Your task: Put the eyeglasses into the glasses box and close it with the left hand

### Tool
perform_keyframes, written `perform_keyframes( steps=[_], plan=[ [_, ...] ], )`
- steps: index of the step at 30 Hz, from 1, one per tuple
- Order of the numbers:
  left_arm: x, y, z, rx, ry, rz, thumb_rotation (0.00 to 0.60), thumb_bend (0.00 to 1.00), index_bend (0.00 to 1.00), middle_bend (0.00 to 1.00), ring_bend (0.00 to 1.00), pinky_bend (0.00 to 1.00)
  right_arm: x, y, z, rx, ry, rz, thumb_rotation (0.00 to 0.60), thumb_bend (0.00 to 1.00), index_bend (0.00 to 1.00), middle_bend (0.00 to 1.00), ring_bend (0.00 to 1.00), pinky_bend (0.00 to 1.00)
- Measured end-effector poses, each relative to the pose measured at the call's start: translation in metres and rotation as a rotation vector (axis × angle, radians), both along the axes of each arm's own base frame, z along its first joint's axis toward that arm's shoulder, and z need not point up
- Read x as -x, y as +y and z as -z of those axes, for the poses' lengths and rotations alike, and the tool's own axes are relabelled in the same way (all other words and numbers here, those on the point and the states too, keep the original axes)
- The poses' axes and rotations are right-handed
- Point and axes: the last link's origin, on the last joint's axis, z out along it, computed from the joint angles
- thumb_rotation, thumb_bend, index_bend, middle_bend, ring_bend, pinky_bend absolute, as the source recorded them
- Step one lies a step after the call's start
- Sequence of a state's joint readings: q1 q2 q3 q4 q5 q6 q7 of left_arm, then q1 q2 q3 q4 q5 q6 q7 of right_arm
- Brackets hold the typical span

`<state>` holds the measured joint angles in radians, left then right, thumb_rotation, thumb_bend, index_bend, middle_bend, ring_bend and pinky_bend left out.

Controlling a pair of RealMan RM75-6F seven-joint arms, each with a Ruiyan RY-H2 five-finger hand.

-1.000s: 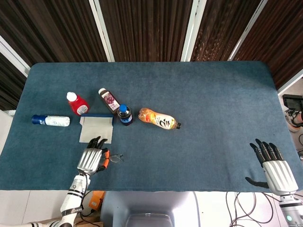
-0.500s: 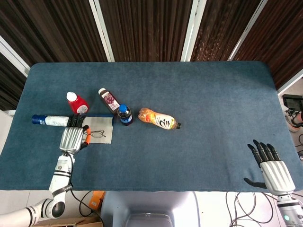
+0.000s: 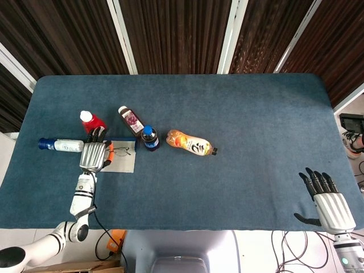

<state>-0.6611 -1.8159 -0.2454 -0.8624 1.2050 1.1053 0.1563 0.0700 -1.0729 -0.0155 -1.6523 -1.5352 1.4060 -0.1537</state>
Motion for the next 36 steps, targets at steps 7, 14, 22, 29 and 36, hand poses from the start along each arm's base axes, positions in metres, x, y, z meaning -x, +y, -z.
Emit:
perform_keyframes(
  steps=[7,14,22,29,36],
  plan=[
    [0.001,0.006,0.007,-0.009,0.050,0.009,0.600,0.43,0.64,0.11,0.01,0.01,0.000,0.001,-0.002,-0.003,-0.007,0.005,0.600,0.03,0.00,0.00,0.00,0.00],
    [0.005,0.012,0.014,-0.012,0.106,0.005,0.600,0.43,0.63,0.10,0.01,0.00,0.000,0.002,-0.004,-0.004,-0.013,0.008,0.600,0.03,0.00,0.00,0.00,0.00],
    [0.009,0.017,0.019,-0.011,0.141,-0.001,0.600,0.43,0.63,0.10,0.00,0.00,0.001,0.002,-0.005,-0.006,-0.015,0.012,0.600,0.04,0.00,0.00,0.00,0.00],
    [0.012,0.021,0.020,-0.015,0.141,-0.014,0.600,0.43,0.59,0.10,0.00,0.00,0.001,0.001,-0.006,-0.006,-0.016,0.016,0.600,0.03,0.00,0.00,0.00,0.00],
    [0.012,0.023,0.021,-0.036,0.150,-0.011,0.600,0.42,0.53,0.09,0.00,0.00,0.001,0.002,-0.006,-0.010,-0.017,0.016,0.600,0.03,0.00,0.00,0.00,0.00]
  ],
)
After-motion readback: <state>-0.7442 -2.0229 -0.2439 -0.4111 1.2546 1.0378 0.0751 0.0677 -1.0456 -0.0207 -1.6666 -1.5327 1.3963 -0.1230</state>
